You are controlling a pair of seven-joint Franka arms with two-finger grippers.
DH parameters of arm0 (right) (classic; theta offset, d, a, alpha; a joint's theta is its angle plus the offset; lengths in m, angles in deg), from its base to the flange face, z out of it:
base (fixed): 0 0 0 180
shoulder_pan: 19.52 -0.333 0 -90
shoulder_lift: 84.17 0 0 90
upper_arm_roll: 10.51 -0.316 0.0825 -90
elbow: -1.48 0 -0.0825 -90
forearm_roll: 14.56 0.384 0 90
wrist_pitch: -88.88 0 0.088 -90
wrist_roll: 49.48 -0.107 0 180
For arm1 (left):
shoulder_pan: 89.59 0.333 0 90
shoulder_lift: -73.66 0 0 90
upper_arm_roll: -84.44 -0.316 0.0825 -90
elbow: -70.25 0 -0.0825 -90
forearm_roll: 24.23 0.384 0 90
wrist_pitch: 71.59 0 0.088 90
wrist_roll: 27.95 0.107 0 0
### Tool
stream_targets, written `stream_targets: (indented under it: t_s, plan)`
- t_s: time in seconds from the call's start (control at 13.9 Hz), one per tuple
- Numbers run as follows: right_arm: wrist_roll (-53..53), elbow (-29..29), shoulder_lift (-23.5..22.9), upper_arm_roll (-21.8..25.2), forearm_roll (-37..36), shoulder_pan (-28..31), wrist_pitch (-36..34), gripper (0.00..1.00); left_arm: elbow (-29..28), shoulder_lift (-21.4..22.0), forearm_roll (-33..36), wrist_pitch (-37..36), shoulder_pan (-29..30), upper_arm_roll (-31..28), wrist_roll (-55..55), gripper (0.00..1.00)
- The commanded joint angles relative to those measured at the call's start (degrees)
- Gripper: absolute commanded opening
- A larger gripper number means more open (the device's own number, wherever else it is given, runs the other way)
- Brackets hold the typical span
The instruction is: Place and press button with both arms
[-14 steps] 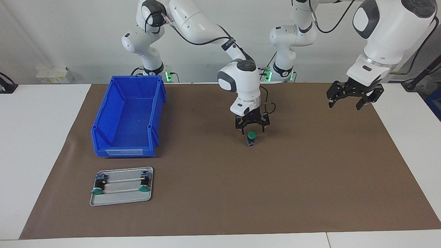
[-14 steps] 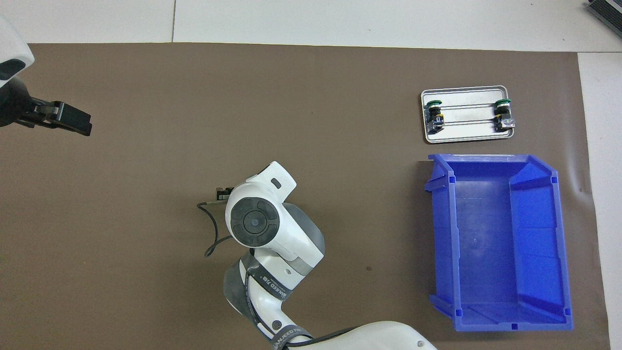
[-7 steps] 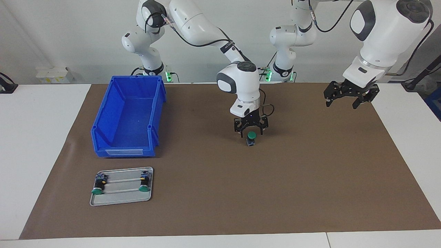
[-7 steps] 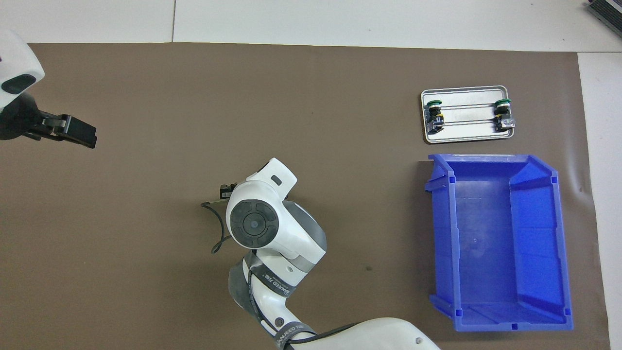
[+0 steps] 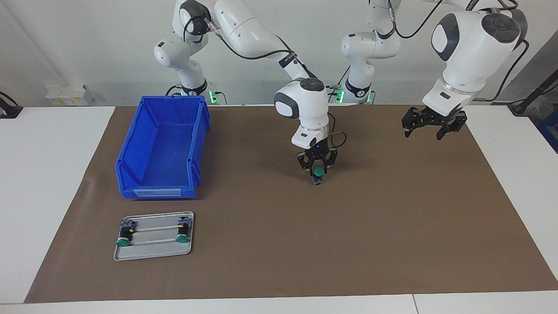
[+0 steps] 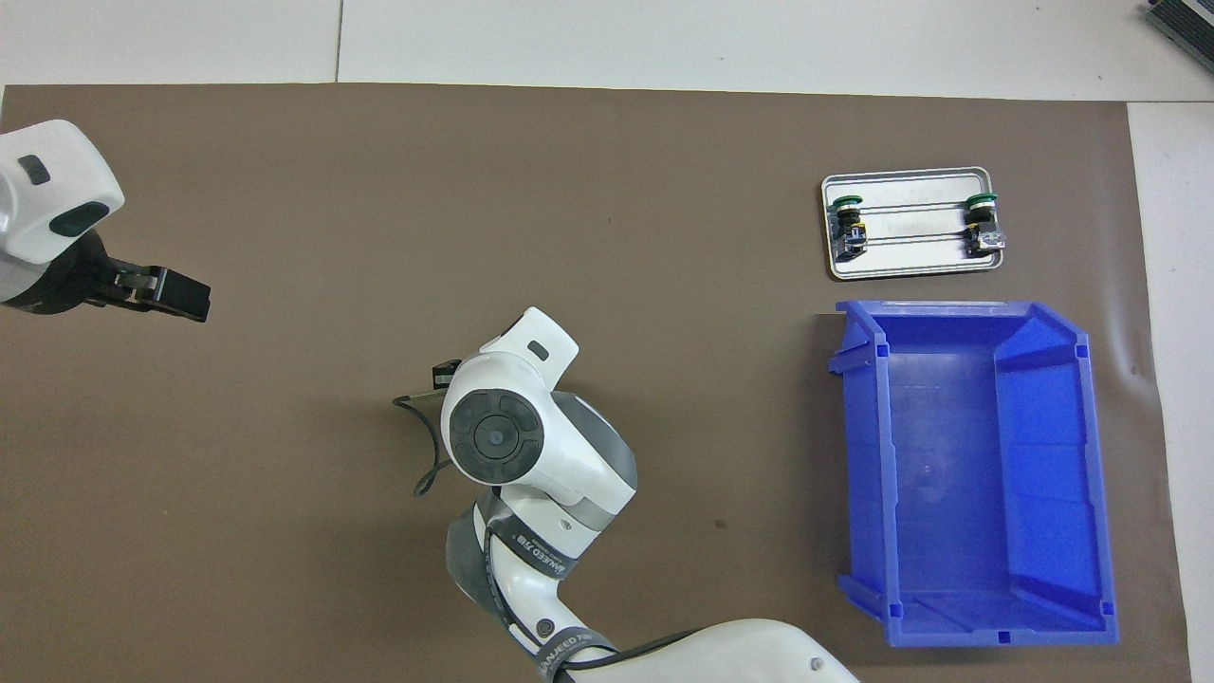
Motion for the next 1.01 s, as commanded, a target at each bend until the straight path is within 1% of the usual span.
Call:
stream_targets:
  t_s: [0.0,0.22,0.29,0.5,0.72,0.79,0.94]
  plan:
    - [0.85,1.38,-0.83,0.37,-0.44,0.50,-0.03,0.00,-4.51,3.07,0.40,2.15,1.26,0.08,0.23,0.99]
    - [0.67,1.47,1.36,0.90,-0.17,1.90,-0.64,0.00,-4.60,3.08,0.40,2.24,1.36,0.08,-1.69,0.98]
    - [0.76,1.30,3.98,1.07,-0.26,3.30,-2.82,0.00,-4.60,3.08,0.49,2.41,1.36,0.08,-3.53,0.98]
    - [1.55,0.07,11.28,1.07,-0.35,8.48,-9.76,0.00,-4.60,3.08,0.49,2.50,1.27,0.08,-4.08,0.98]
    - [1.72,-1.34,16.12,1.07,-0.35,13.93,-15.30,0.00,-5.65,3.60,0.49,2.76,1.36,0.08,-3.99,0.98]
    - [3.21,-3.34,18.31,1.07,-0.35,15.78,-16.28,0.00,-6.18,3.95,0.49,3.38,1.44,0.08,-3.90,0.98]
    - [9.95,-10.18,24.36,1.07,-0.35,20.52,-16.37,0.00,-7.41,4.39,0.49,4.61,1.44,0.08,-3.81,0.99]
